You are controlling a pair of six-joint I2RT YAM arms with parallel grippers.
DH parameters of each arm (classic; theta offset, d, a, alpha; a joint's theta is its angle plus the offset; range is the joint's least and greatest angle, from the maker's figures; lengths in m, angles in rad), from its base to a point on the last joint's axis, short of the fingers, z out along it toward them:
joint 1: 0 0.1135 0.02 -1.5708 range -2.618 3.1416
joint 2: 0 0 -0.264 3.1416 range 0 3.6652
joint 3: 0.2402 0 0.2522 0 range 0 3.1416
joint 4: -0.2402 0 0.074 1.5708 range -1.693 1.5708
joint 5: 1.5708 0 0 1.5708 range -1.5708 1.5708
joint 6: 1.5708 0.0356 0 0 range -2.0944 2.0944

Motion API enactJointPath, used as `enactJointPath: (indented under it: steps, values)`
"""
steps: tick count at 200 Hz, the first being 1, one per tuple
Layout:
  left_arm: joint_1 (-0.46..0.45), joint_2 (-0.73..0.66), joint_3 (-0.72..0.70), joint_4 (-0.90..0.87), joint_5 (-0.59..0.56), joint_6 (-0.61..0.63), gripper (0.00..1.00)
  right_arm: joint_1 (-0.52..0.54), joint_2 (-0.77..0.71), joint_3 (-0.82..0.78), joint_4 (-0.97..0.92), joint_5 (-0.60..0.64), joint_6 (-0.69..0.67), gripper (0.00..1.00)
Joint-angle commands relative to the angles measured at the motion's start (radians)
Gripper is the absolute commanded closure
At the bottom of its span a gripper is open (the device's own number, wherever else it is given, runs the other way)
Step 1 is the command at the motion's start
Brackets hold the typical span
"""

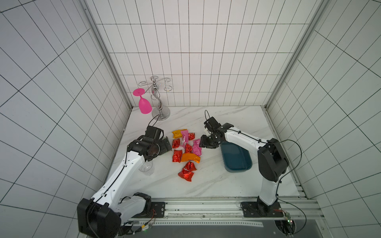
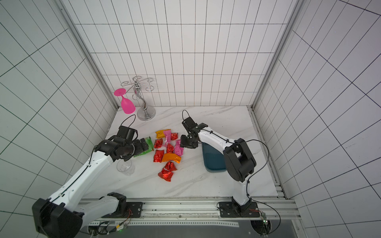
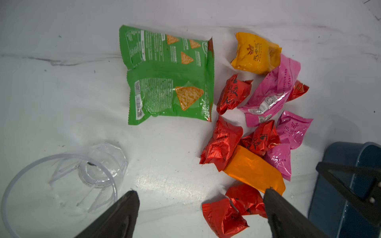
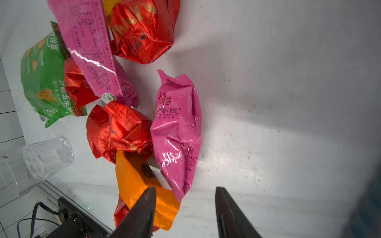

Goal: Put the tea bags into the storage box
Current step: Pick up the tea bag from the center of the board, then place the tea bag in the storage box.

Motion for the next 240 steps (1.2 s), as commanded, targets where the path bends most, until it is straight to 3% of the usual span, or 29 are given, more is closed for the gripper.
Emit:
enactJointPath:
  steps: [1,28,50,63,93,122,172,240]
  values:
    - [0.008,-0.045,-0.038,-0.007,0.074,0.019,0.02,-0.007,0.079,0.073,0.021,0.016,0.044,0.48]
    - [0.012,-0.058,-0.049,-0.006,0.074,0.035,0.02,-0.024,0.159,0.123,0.019,0.011,0.033,0.39]
    - [0.023,-0.045,-0.048,-0.018,0.067,0.052,0.02,-0.027,0.195,0.157,0.015,-0.011,0.016,0.42]
    - [0.029,-0.035,-0.044,-0.028,0.067,0.057,0.02,-0.029,0.201,0.159,0.014,-0.016,0.014,0.51]
    - [0.032,-0.024,-0.046,-0.03,0.065,0.056,0.02,-0.032,0.187,0.15,0.022,-0.023,0.008,0.84]
    - [0.033,-0.012,-0.042,-0.027,0.064,0.055,0.02,-0.039,0.176,0.154,0.031,-0.049,0.013,1.0]
    - [0.035,0.039,0.009,-0.022,0.088,0.064,0.02,-0.061,0.044,0.159,-0.026,-0.051,-0.004,1.0]
    - [0.029,0.26,0.168,0.074,0.26,0.07,0.03,-0.186,-0.383,-0.046,-0.291,0.095,-0.115,1.0]
